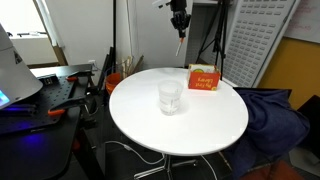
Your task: Pick the marker from the cup and put it on the table
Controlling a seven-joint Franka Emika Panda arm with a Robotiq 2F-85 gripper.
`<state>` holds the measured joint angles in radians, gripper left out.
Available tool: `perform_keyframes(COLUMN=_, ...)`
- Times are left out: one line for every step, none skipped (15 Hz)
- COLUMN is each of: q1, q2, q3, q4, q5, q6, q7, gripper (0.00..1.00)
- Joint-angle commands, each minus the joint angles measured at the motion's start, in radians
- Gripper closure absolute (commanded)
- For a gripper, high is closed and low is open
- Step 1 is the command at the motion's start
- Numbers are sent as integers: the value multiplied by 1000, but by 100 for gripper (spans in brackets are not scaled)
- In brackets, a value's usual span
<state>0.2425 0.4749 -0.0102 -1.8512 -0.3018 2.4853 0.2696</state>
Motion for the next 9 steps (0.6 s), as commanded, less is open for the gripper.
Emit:
perform_keyframes(q1=-14, q2=28, q3=23, q4=54, q5=52, q6=-65, q7=-48, gripper=96)
perform_keyframes(q1=-12, q2=30, q3=25, q4=53, q5=59, q6=-72, q7=-45, gripper=96)
perform_keyframes(q1=-10, q2=34, q3=25, q4=53, q5=62, q6=-76, q7=-39, gripper=96)
perform_keyframes(q1=-10, q2=38, q3=26, q4=50, q5=67, q6=-75, q7=-36, gripper=96)
perform_keyframes(q1=-10, q2=42, q3=27, q4=45, q5=72, q6=-69, q7=-33, gripper=96)
perform_keyframes(q1=-12, q2=46, q3=30, q4=43, q5=81, q6=-64, q7=-34, gripper=96)
perform_keyframes(q1=-14, q2=53, q3=32, q4=41, q5=90, q6=-61, q7=-36, gripper=96)
perform_keyframes(q1=-15, q2=61, q3=34, q4=42, q5=98, q6=-58, q7=-37, gripper=96)
perform_keyframes(q1=-19, q2=70, q3=37, q4=44, q5=110, q6=-58, q7=-42, gripper=96)
